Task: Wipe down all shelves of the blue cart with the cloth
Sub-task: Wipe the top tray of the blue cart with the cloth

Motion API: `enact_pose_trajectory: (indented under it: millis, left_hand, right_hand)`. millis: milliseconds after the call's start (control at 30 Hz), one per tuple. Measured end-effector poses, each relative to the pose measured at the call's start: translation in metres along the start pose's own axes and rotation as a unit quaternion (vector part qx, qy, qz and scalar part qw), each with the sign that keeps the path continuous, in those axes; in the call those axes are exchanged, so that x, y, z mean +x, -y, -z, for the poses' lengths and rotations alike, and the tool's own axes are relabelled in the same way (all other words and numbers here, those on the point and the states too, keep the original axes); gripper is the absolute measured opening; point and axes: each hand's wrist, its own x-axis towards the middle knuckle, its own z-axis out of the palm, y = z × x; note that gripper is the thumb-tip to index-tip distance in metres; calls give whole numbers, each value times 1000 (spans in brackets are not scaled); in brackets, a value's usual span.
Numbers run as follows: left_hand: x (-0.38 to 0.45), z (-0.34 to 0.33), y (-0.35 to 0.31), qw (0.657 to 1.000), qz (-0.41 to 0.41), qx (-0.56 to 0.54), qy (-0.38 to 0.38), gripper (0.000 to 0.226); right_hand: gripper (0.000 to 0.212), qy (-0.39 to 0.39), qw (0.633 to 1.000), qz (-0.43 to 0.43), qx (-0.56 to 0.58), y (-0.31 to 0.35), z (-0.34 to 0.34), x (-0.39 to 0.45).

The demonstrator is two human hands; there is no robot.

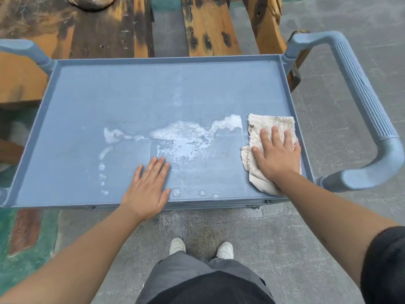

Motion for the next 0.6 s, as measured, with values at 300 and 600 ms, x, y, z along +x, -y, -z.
enact_pose_trajectory:
  millis: [300, 600]
  left_hand:
    - [4, -8, 3, 1000, -8, -22, 0, 71]
    - [3, -8, 9, 998, -18, -53, -10, 74]
  right_hand:
    - [74, -2, 983, -167, 73, 99, -17, -42]
    - [85, -27, 920, -283, 271, 180, -8, -66]
